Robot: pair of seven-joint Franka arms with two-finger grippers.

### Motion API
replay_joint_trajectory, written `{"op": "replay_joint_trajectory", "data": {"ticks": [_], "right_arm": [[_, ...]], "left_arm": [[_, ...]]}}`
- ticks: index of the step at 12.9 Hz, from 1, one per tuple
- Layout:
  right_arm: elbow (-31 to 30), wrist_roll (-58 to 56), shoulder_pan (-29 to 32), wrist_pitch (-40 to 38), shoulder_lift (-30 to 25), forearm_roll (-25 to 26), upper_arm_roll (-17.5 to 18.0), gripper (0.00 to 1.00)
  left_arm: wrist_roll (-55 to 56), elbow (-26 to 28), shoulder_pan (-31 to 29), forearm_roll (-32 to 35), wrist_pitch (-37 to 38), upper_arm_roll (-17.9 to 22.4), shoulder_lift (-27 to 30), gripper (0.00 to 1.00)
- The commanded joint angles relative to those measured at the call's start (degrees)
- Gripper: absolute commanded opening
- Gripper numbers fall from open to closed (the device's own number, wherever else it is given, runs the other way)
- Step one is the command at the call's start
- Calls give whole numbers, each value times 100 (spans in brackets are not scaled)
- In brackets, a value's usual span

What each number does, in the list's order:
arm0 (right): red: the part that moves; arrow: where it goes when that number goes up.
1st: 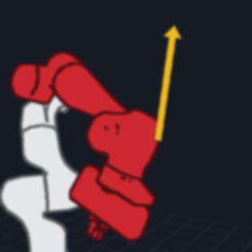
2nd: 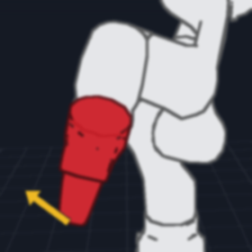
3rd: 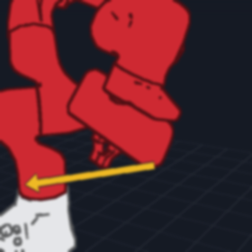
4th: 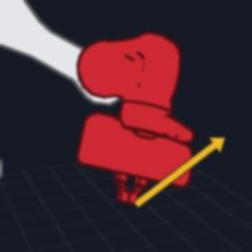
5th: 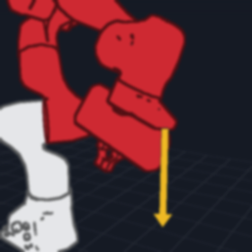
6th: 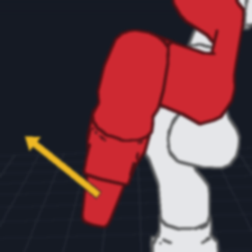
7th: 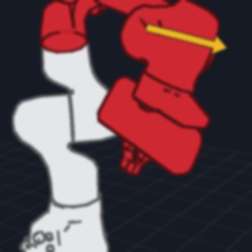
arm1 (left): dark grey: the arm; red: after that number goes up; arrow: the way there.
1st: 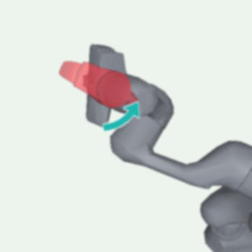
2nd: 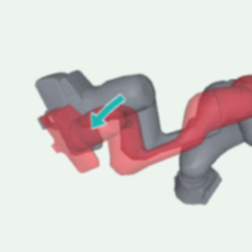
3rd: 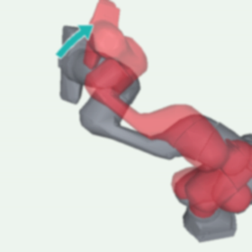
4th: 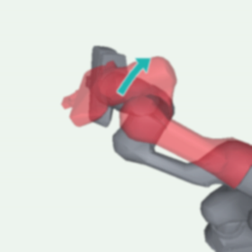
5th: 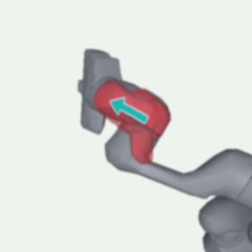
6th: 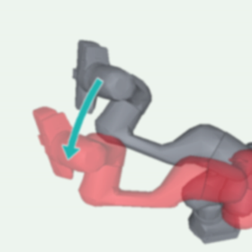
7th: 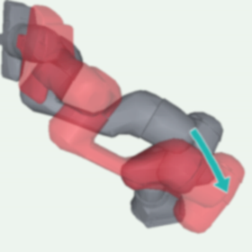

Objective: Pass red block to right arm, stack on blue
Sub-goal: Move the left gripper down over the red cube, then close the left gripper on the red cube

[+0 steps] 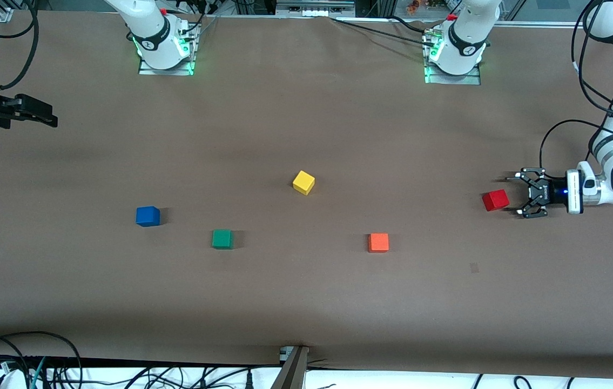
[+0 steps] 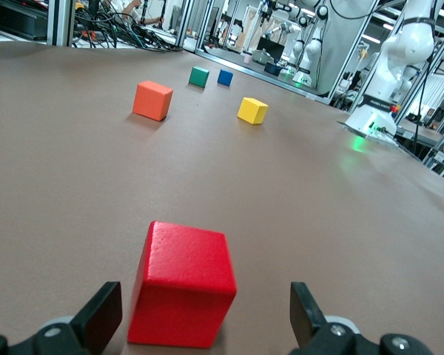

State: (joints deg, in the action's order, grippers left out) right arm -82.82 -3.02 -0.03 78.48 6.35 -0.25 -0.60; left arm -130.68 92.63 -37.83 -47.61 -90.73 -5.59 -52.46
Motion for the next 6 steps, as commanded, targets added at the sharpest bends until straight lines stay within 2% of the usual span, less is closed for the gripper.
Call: {"op": "replay_joint_trajectory", "data": {"ticks": [1, 6], "right_arm": [[117, -76, 55, -17, 59, -107, 7, 100], [117, -76, 64, -8, 59, -107, 7, 100]], "left_arm": [[-641, -105, 39, -239, -77, 41, -150, 100], [-1169, -105, 162, -494, -182, 41, -256, 100]]}}
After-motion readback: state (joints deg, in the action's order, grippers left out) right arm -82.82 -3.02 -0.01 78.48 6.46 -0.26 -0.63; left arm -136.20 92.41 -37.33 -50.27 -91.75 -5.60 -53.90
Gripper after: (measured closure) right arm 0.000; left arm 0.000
